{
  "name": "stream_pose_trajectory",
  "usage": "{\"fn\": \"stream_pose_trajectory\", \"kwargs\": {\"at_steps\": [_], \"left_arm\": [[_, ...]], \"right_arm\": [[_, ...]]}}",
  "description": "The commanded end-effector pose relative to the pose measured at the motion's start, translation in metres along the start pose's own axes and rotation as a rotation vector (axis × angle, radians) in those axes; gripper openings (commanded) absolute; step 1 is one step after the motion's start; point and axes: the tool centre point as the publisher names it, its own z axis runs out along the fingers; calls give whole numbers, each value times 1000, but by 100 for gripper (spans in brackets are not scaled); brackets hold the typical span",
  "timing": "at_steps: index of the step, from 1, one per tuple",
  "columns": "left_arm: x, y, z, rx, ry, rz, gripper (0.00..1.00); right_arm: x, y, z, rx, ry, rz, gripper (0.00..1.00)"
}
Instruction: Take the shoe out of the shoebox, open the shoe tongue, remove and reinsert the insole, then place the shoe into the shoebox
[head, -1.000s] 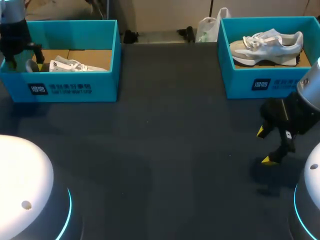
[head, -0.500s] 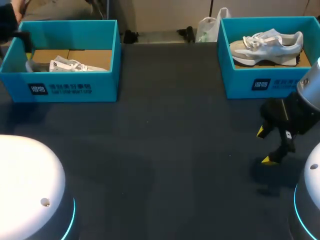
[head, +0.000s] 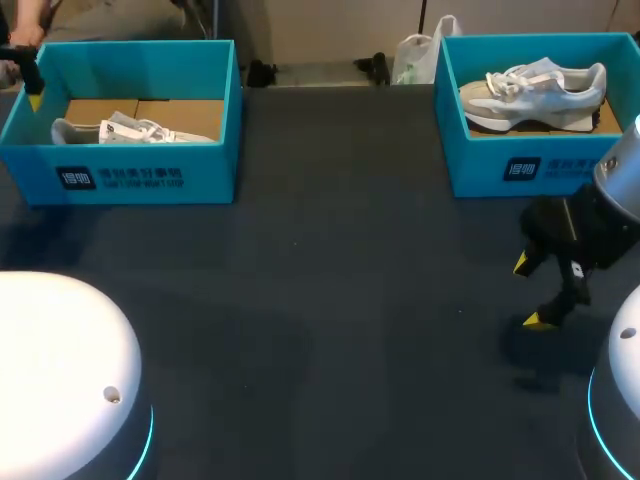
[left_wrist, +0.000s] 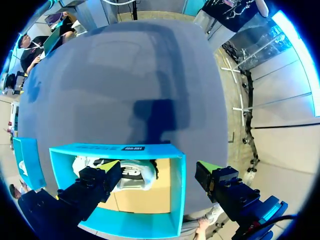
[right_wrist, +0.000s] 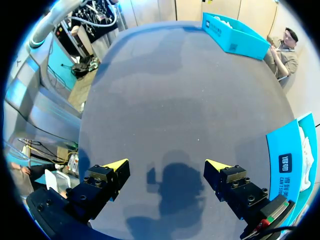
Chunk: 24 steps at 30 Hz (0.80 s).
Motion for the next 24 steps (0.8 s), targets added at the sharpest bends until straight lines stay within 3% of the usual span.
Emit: {"fn": "stream_pose_trajectory", "kwargs": {"at_steps": [1,8,11,15,20,22,23,24], "left_arm": [[0,-6,1,-16,2,0,100],[0,-6,1,-16,2,0,100],[0,-6,1,-16,2,0,100],[0,-6,1,-16,2,0,100],[0,-6,1,-16,2,0,100],[0,-6,1,-16,2,0,100],[0,-6,1,-16,2,0,100],[0,-6,1,-16,2,0,100]], "right_arm": [[1,0,1,3,-2,1,100],[1,0,1,3,-2,1,100],[-8,-4,-13,30,-27,54,100],[-30,-8,-53,91,-93,223,100],[-62,-6,-81,149,-111,376,100],[-79,-4,-86,242,-112,481,100],[-88,-6,-88,227,-119,507,100],[-98,-8,-91,156,-138,509,100]]}}
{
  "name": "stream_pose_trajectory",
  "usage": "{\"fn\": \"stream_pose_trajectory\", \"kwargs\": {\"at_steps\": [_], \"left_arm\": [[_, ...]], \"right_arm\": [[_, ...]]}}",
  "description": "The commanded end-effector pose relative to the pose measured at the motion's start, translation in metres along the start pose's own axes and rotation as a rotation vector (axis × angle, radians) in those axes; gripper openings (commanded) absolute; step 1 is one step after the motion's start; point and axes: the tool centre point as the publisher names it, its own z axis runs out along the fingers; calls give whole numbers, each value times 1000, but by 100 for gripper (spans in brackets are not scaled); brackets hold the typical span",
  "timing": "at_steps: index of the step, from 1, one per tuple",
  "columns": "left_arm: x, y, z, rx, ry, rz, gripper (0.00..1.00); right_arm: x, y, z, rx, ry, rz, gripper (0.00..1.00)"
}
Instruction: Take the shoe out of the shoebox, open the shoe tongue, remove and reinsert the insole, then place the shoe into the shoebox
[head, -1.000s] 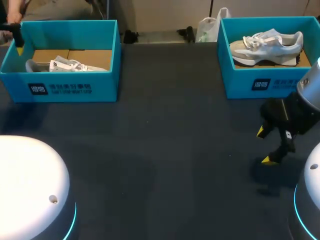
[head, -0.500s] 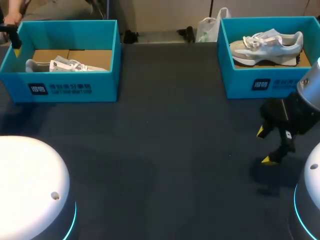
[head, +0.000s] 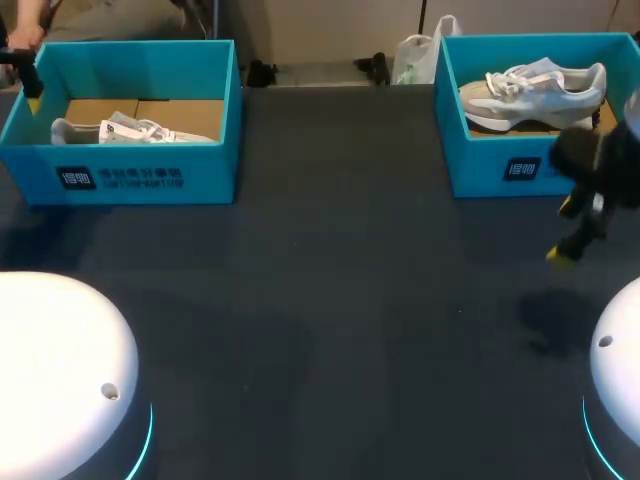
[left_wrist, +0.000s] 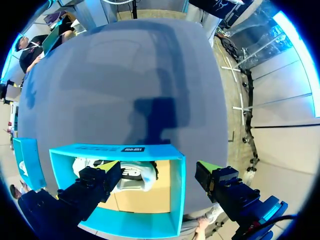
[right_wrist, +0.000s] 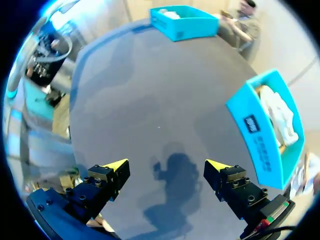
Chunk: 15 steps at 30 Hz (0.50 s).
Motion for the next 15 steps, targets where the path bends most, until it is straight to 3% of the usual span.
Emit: {"fn": "stream_pose_trajectory", "kwargs": {"at_steps": [1,13,15], "left_arm": [[0,-1,0,-2,2,0,100],[0,-1,0,-2,2,0,100],[0,-1,0,-2,2,0,100]], "right_arm": [[-36,16,-7,92,-3,158,100],[-36,16,-7,92,-3,158,100],[-57,24,-10,126,-31,277,100]]}}
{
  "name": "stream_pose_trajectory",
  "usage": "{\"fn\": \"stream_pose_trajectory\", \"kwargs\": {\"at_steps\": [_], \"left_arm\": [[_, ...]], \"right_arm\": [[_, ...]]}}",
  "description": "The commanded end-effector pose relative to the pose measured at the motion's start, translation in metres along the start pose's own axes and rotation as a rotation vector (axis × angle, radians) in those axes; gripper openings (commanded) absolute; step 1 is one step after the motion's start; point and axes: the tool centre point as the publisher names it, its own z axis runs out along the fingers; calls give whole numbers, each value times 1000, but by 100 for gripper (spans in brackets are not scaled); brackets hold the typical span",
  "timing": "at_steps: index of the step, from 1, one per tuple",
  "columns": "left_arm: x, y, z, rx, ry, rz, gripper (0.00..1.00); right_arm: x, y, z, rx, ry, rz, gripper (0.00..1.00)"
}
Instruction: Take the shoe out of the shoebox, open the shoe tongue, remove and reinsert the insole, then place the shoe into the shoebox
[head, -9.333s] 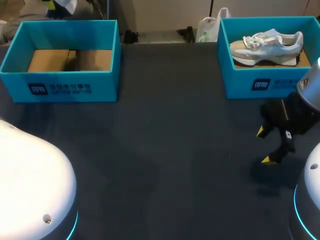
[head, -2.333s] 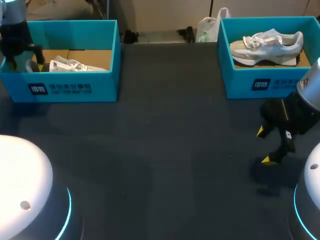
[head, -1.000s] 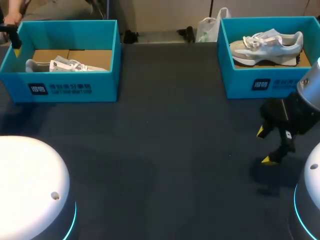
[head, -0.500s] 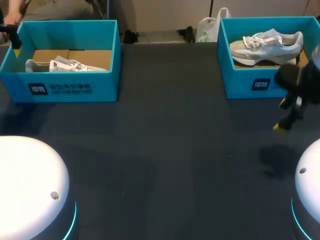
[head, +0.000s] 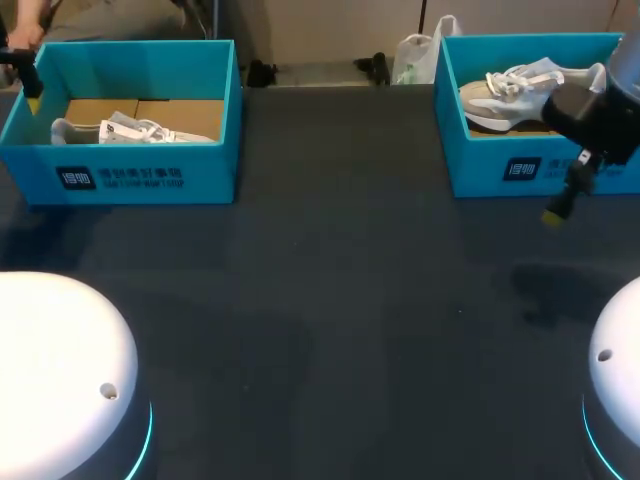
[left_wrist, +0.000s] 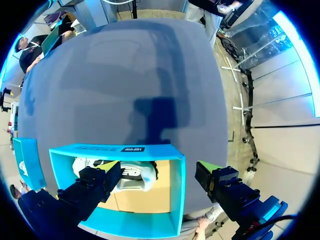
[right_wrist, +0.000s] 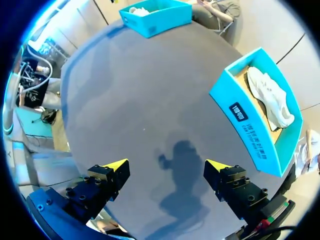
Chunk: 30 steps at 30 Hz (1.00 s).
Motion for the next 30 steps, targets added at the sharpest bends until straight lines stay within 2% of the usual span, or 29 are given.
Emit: {"fn": "stream_pose_trajectory", "kwargs": {"at_steps": [1,3,6,8,9,10,11,24,26,30], "left_arm": [[0,-1,0,-2,2,0,100],[0,-1,0,-2,2,0,100],[0,-1,0,-2,2,0,100],[0,-1,0,-2,2,0,100],[0,-1,0,-2,2,0,100],[0,-1,0,-2,2,0,100],[0,-1,0,-2,2,0,100],[0,-1,0,-2,2,0,100],[0,-1,0,-2,2,0,100],[0,-1,0,-2,2,0,100]], "right_arm": [[-29,17,-9,51,-57,162,100],[-49,27,-22,6,-90,237,100],[-81,39,-37,28,-134,361,100],[-106,42,-42,49,-126,473,100],[-110,42,-43,39,-119,489,100],[-132,44,-47,40,-76,601,100],[-144,44,-46,52,-100,685,100],[-144,44,-46,52,-100,685,100],[-163,42,-48,45,-103,749,100],[-201,53,-55,76,-230,766,100]]}}
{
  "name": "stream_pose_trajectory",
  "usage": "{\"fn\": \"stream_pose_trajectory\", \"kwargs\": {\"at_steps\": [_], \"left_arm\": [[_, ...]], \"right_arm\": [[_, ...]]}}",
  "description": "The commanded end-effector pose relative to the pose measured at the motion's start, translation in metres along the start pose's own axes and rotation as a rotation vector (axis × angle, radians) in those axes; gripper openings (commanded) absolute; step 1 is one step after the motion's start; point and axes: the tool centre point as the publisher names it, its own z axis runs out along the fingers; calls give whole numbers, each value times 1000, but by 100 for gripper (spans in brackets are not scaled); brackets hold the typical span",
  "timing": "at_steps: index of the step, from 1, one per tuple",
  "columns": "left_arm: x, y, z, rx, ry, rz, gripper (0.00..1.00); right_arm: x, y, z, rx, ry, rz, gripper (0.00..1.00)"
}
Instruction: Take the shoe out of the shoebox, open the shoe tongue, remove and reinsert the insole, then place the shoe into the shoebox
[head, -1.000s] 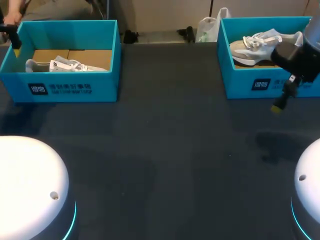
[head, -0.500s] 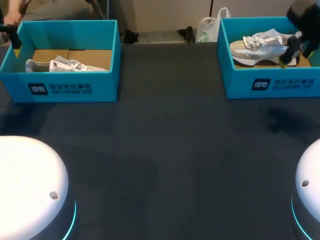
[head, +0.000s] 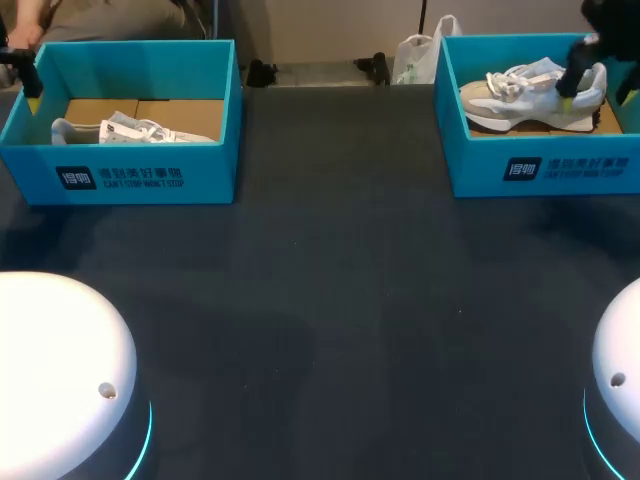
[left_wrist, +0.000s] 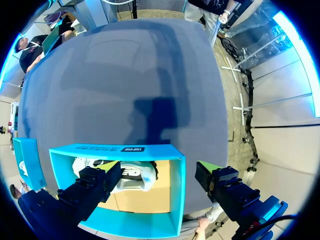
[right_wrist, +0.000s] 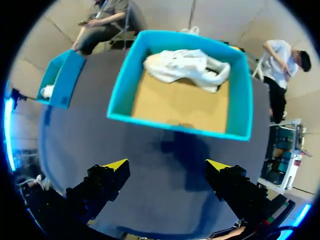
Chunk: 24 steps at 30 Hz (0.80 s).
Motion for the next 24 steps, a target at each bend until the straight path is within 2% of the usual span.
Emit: {"fn": "stream_pose_trajectory", "kwargs": {"at_steps": [1,6,9,23,24], "left_arm": [[0,-1,0,-2,3,0,100],[0,-1,0,-2,3,0,100],[0,-1,0,-2,3,0,100],[0,-1,0,-2,3,0,100],[0,-1,0,-2,3,0,100]], "right_arm": [[-19,39,-1,14,-79,7,100],[-54,79,8,15,-110,59,100],[-66,96,17,23,-105,74,100],[-66,96,17,23,-105,74,100],[-72,106,17,4,-134,68,100]]}}
